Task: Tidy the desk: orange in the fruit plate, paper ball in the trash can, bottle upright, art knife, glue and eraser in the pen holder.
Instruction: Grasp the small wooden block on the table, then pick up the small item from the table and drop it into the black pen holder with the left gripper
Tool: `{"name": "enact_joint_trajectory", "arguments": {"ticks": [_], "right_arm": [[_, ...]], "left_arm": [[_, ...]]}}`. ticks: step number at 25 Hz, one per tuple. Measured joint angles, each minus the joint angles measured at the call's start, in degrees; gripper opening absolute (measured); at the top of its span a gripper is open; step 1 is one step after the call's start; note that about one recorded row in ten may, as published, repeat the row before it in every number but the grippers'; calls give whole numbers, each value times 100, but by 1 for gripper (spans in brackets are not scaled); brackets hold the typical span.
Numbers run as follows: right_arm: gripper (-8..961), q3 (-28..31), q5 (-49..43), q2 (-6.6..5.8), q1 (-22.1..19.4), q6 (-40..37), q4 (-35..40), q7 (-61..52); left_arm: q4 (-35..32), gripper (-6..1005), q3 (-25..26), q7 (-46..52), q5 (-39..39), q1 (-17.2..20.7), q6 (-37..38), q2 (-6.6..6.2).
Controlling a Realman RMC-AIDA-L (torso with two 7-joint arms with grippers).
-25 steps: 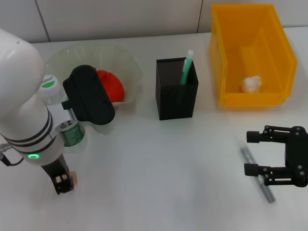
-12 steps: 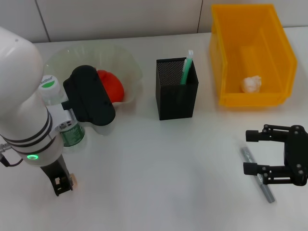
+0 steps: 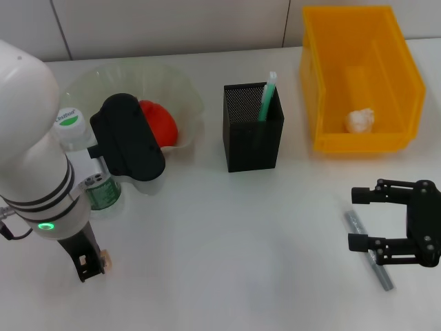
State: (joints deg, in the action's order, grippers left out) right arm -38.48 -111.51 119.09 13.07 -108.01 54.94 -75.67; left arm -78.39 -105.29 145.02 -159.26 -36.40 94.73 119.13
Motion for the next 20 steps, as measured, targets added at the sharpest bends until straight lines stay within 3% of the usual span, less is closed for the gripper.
{"name": "enact_joint_trajectory", "arguments": {"ticks": [6, 20], "right_arm": [[733, -5, 0, 0, -11, -1, -1, 1], [732, -14, 1, 6, -10, -1, -1, 10]], "left_arm": [[-63, 173, 36, 36, -34, -3, -3, -3], [-100, 254, 0, 41, -52, -14, 54, -4]]}}
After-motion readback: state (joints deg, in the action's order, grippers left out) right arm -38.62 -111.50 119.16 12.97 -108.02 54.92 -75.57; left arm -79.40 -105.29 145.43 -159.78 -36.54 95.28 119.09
